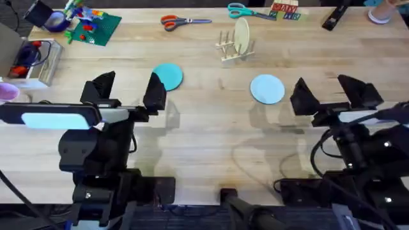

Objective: Pick up the plates from the table one by one and place each into a slot on the dish rack.

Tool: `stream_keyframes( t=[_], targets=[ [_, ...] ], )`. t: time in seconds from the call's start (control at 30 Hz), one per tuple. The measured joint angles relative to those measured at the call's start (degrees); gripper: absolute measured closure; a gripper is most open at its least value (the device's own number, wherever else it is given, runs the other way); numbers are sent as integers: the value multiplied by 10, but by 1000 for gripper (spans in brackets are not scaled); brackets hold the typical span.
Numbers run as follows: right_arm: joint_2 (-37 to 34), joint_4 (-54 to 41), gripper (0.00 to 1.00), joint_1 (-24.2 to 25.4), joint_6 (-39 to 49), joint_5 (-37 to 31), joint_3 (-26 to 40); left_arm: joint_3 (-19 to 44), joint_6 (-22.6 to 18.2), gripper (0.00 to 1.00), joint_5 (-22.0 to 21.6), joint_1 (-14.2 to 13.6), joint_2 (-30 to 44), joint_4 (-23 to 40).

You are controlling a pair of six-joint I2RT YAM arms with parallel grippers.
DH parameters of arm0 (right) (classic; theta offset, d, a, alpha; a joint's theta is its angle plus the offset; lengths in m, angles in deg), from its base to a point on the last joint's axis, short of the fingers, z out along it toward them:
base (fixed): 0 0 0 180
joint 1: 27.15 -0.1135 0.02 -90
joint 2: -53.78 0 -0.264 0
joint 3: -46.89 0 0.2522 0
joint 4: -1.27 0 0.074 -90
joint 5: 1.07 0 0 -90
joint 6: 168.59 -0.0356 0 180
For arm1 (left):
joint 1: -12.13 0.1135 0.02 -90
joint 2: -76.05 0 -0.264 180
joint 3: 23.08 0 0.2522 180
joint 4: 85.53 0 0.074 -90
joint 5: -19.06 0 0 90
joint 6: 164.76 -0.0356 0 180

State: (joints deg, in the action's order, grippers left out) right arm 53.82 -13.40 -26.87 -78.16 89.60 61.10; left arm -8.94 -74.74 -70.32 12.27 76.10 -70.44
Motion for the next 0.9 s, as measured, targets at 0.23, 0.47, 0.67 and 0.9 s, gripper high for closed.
stream_keyframes(
  t=[0.23, 0.47, 0.67, 0.9],
  targets=[
    [0, 0, 7, 0, 0, 0, 0, 0, 0, 8, 0, 0, 0, 0],
    [0, 1, 7, 0, 21, 0, 0, 0, 0, 9, 0, 0, 0, -4],
    [0, -9, 7, 0, 66, 0, 7, 8, 0, 8, -1, 0, 0, 4],
    [0, -33, 7, 0, 78, 2, 59, 95, 2, 8, -4, 0, 0, 72]
  ],
)
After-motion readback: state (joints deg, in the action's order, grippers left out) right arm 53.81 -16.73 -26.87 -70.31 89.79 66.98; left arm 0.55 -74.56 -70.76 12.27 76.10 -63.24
